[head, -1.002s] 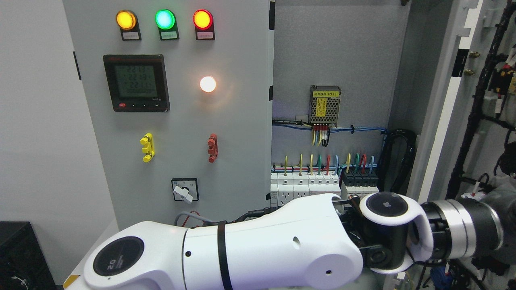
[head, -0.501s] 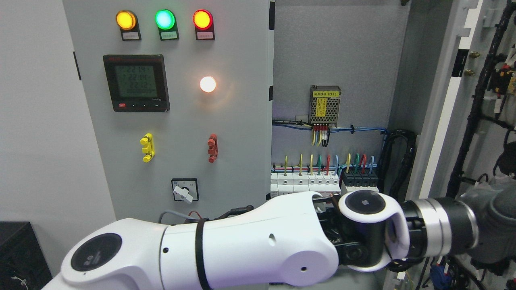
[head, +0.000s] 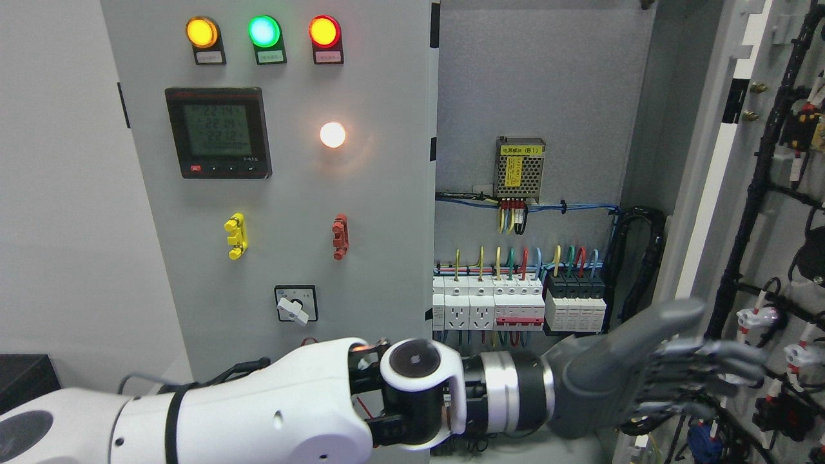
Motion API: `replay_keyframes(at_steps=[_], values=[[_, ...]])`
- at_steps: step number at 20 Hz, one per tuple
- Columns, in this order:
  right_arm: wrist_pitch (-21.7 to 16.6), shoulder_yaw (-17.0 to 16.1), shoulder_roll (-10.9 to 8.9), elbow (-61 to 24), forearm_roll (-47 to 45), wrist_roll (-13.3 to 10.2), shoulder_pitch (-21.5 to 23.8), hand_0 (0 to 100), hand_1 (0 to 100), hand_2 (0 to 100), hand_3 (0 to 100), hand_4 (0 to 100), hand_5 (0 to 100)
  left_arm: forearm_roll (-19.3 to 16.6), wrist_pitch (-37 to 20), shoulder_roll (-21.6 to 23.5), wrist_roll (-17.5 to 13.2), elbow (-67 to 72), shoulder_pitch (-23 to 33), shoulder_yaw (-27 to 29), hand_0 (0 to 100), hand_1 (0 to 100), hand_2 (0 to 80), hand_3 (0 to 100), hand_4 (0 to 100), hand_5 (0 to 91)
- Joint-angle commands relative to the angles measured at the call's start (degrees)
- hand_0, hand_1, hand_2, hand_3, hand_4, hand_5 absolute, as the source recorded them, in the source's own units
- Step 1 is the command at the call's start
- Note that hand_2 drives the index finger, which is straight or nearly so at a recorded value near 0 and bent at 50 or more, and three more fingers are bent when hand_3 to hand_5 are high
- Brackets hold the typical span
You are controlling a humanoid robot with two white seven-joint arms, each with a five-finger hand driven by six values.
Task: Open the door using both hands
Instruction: 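Keep sweeping the left hand to swing the button door fully open, then withdraw the left hand down out of the cabinet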
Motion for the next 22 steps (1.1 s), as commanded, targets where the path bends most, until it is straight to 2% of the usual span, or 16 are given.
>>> replay_keyframes(at_steps=[1,3,5,6,8,10,13,16,19,20,21,22], values=[[0.1,0.9,0.00,0.0,-1.8,0.0,-0.1,0,0,0,0,0,0,-23.2,-1.3,25.6,-2.3,-6.5,30.0,-3.2,0,0,0.0,0,0,0.0],[0.1,0.9,0.00,0.0,-1.8,0.0,-0.1,0,0,0,0,0,0,-33.1,-4.2,28.5,-2.3,-2.4,43.9,0.4,0,0,0.0,0,0,0.0],[0.1,0.9,0.00,0.0,-1.8,0.0,-0.1,0,0,0,0,0,0,-42.8,-10.0,28.0,-2.2,6.4,59.3,9.0,0,0,0.0,0,0,0.0],[0.1,0.9,0.00,0.0,-1.8,0.0,0.0,0,0,0,0,0,0,-46.1,-13.1,26.9,-2.2,11.3,67.6,14.6,0,0,0.0,0,0,0.0],[0.1,0.9,0.00,0.0,-1.8,0.0,-0.1,0,0,0,0,0,0,-50.2,-16.9,20.1,-2.3,20.6,82.3,26.4,0,0,0.0,0,0,0.0],[0.1,0.9,0.00,0.0,-1.8,0.0,0.0,0,0,0,0,0,0,-53.7,-17.2,11.2,-2.2,31.7,90.5,34.9,0,0,0.0,0,0,0.0],[0.1,0.9,0.00,0.0,-1.8,0.0,0.0,0,0,0,0,0,0,-56.7,-17.2,-3.2,-2.2,51.0,94.3,46.0,0,0,0.0,0,0,0.0],[0.1,0.9,0.00,0.0,-1.8,0.0,0.0,0,0,0,0,0,0,-56.7,-17.1,-14.4,-2.1,72.1,92.4,53.3,0,0,0.0,0,0,0.0],[0.1,0.9,0.00,0.0,-1.8,0.0,-0.1,0,0,0,0,0,0,-56.6,-17.1,-20.5,-1.8,88.1,87.5,55.6,0,0,0.0,0,0,0.0],[0.1,0.9,0.00,0.0,-1.8,0.0,-0.1,0,0,0,0,0,0,-56.6,-16.4,-22.1,-1.8,90.5,86.5,59.7,0,0,0.0,0,0,0.0],[0.0,0.9,0.00,0.0,-1.8,0.0,0.0,0,0,0,0,0,0,-57.2,-15.7,-23.3,-1.7,91.5,85.4,66.9,0,0,0.0,0,0,0.0],[0.1,0.9,0.00,-0.1,-1.8,0.0,0.0,0,0,0,0,0,0,-60.0,-14.8,-24.0,-1.7,91.7,85.1,75.6,0,0,0.0,0,0,0.0]])
